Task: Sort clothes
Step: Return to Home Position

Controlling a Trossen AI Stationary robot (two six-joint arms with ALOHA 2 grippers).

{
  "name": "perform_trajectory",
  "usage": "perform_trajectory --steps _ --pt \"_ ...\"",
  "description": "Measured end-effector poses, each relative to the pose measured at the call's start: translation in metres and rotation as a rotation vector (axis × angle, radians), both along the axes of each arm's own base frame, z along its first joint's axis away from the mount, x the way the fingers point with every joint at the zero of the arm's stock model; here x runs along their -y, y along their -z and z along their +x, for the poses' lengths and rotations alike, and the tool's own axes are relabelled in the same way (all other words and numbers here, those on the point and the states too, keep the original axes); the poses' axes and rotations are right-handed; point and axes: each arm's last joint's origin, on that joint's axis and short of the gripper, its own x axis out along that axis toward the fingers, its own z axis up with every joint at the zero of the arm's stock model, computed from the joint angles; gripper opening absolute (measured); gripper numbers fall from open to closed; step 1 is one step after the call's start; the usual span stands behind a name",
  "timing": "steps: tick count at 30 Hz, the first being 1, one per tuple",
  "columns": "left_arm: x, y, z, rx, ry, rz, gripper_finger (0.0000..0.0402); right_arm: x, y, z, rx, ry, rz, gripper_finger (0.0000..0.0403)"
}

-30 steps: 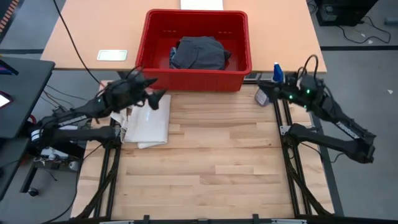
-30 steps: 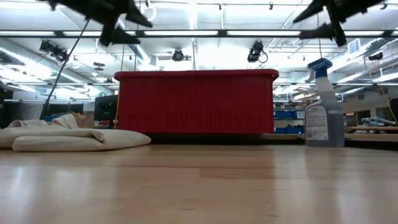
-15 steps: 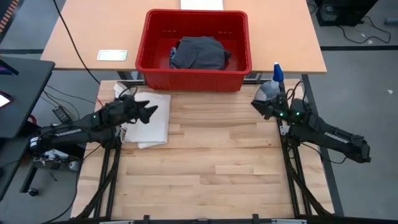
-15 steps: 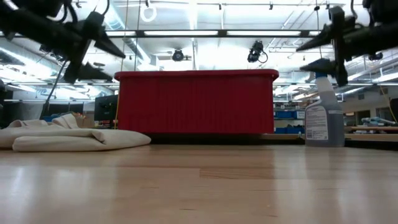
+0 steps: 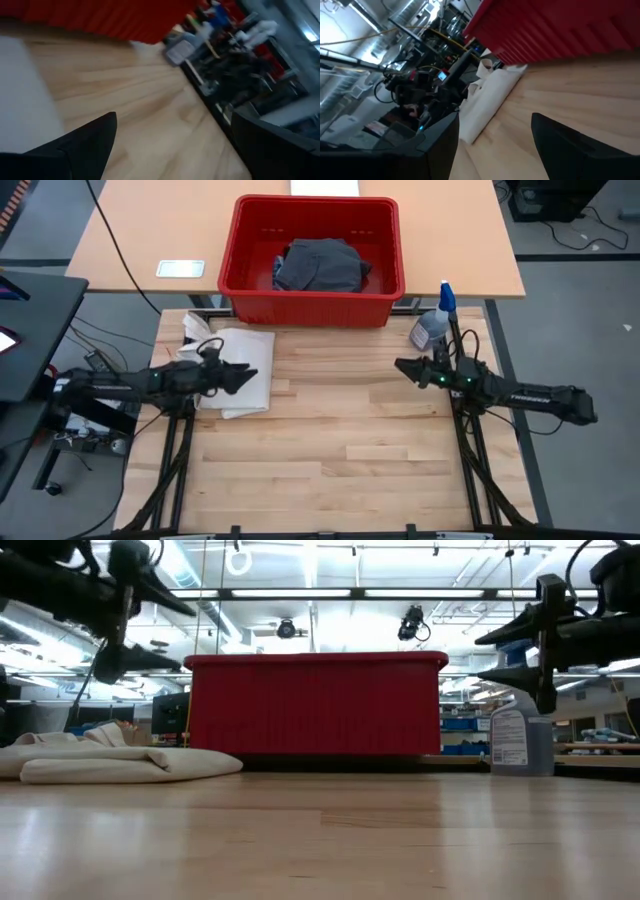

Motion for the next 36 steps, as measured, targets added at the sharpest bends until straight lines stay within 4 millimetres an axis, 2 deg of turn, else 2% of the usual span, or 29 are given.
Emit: perform_trajectory --steps 11,19,22,28,33,36 --pt "0.029 0.007 -0.006 -0.083 0.034 0.113 0.0396 -0.013 -0.003 0.003 0.038 -0.083 0.01 0.0256" --pt "0.03 0.031 -0.011 -0.174 -0.017 0.093 0.0396 -0.017 -0.002 0.004 0.037 -0.175 0.04 0.0256" --pt "0.034 0.046 -0.008 -0.175 0.091 0.087 0.0396 -0.017 -0.003 0.004 0.042 -0.184 0.039 0.0256" --pt "0.043 0.077 -0.005 -0.102 0.416 0.09 0.0396 -0.017 -0.004 0.004 0.05 -0.18 0.037 0.0256" --pt "0.045 0.079 -0.005 -0.128 0.659 0.177 0.0396 -0.017 -0.003 0.004 0.049 -0.18 0.037 0.0256" --pt "0.041 0.079 -0.003 -0.126 0.687 0.233 0.0396 -0.017 -0.004 0.004 0.05 -0.18 0.037 0.0256"
